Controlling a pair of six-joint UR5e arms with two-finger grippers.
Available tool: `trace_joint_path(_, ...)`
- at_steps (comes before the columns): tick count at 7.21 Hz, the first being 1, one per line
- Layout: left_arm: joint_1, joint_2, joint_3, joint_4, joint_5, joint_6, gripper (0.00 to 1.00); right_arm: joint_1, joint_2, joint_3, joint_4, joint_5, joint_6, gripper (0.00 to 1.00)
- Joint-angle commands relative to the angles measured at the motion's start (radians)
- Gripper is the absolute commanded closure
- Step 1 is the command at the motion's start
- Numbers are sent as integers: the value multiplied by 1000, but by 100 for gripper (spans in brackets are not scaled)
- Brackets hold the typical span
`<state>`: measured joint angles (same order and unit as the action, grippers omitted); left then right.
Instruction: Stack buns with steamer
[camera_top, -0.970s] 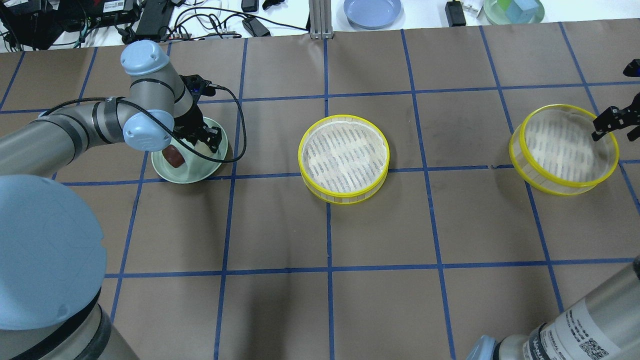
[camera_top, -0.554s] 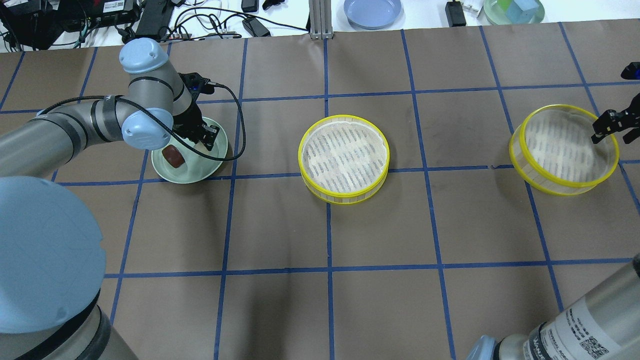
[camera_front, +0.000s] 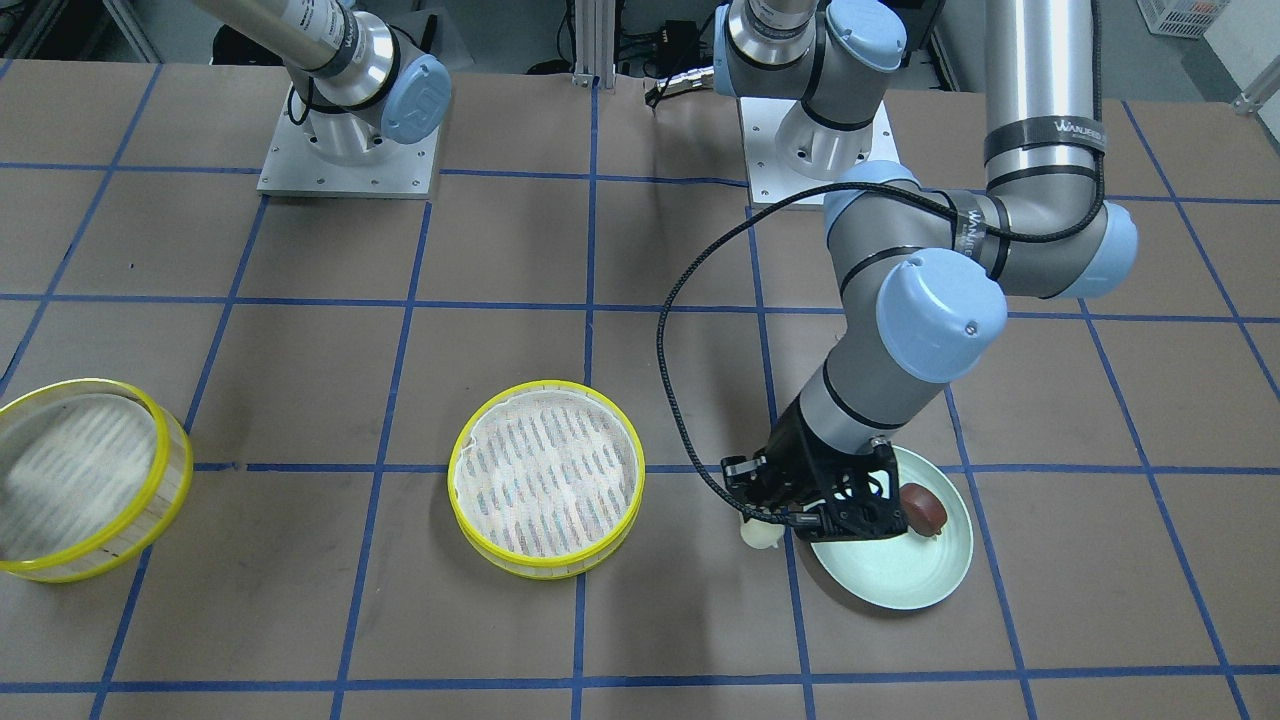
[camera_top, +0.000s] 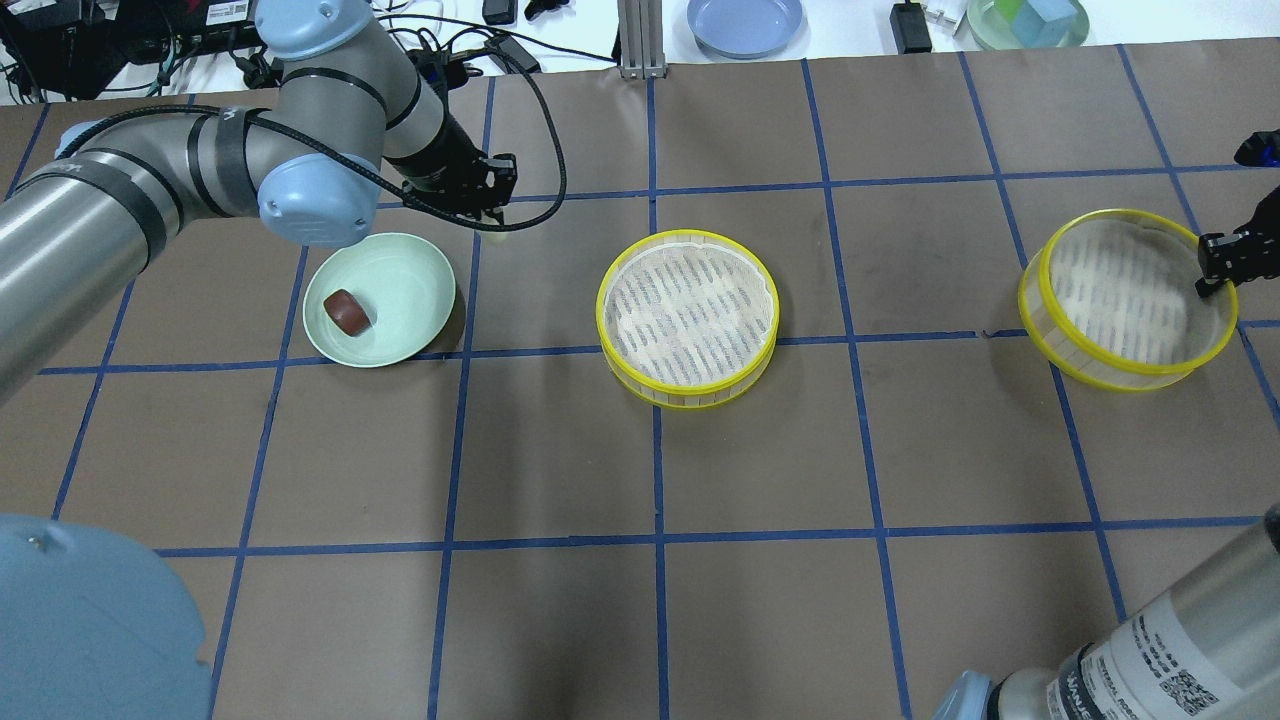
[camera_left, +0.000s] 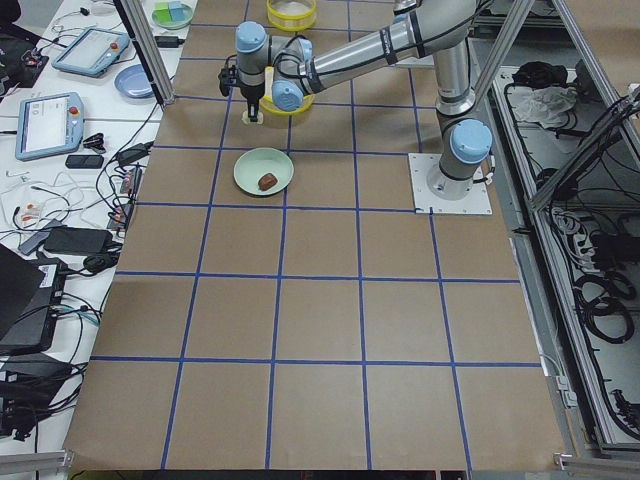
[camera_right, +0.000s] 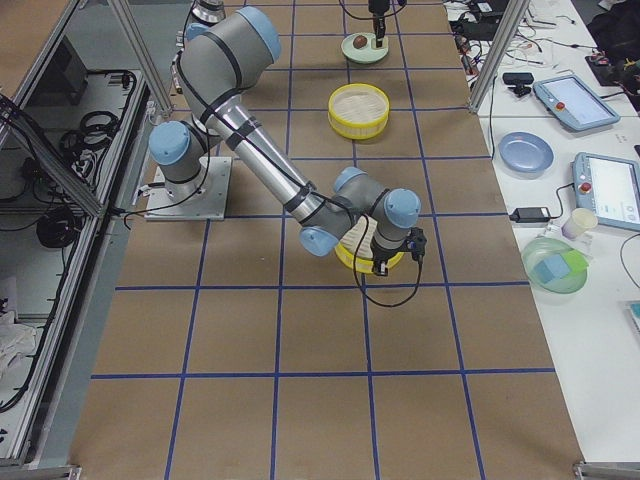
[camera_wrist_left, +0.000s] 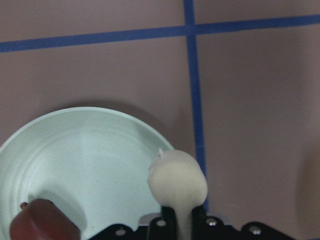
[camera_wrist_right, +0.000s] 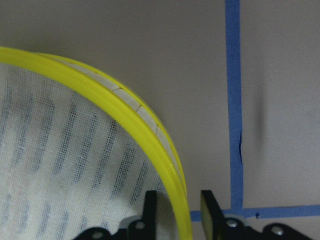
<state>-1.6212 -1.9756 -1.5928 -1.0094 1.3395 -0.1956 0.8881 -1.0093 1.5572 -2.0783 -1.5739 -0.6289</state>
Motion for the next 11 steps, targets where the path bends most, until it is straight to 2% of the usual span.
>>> trace_joint_path(1,-92,-26,-10,0,-120,-117,100,0,-14,-12,33,-3,1,92)
trace_joint_path(3,-146,-48,-74,35,-196,-117,100,12,-58,-12,44,-18,9,93)
trace_joint_path(4,-149,-60,-94,52,-201,-120,96,21,-83,-12,65,-20,14,94)
trace_joint_path(5,-149,-62,-102,51,-195,-120,42,52,-110,-12,95,-21,33,96)
trace_joint_path(6,-150,-60,-104,54,-192,-122,0,70,-126,-12,101,-21,47,96)
trace_joint_path(11,-155,-59,-91,52,-191,-182,0,133,-164,-12,99,-24,83,96)
